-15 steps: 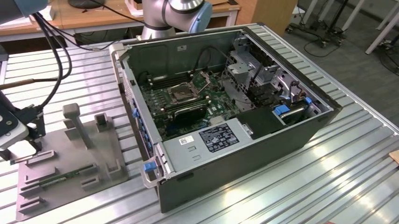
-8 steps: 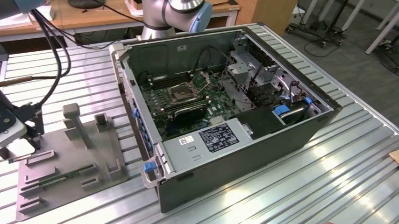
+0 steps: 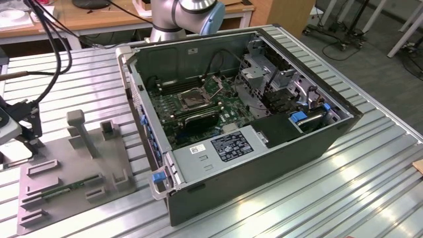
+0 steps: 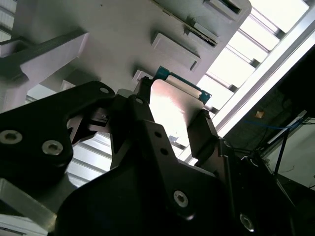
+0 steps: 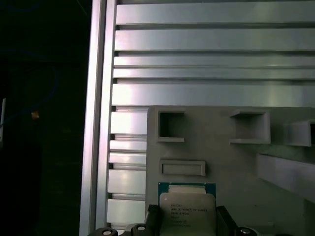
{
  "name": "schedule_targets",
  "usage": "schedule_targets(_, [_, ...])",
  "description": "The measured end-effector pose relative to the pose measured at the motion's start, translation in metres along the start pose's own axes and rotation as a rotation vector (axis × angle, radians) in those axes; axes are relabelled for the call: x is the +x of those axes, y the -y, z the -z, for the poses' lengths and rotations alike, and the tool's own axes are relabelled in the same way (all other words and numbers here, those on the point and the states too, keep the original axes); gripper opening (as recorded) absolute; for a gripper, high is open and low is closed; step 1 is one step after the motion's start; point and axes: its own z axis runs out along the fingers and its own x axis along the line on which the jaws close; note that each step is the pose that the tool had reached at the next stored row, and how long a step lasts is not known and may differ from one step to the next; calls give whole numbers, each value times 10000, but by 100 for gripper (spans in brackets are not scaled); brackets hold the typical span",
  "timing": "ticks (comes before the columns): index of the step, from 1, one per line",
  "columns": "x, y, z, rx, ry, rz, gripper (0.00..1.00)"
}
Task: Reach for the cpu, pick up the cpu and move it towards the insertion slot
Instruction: 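Pick up the cpu and move it towards the insertion slot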
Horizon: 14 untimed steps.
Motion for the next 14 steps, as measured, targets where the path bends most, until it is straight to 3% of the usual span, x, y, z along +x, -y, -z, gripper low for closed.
schedule_targets(2, [0, -1, 29, -1, 1, 2, 54])
schedule_targets(10, [0, -1, 33, -1, 1, 1, 54])
schedule_targets(14, [-1, -3, 64, -1, 1, 1, 54])
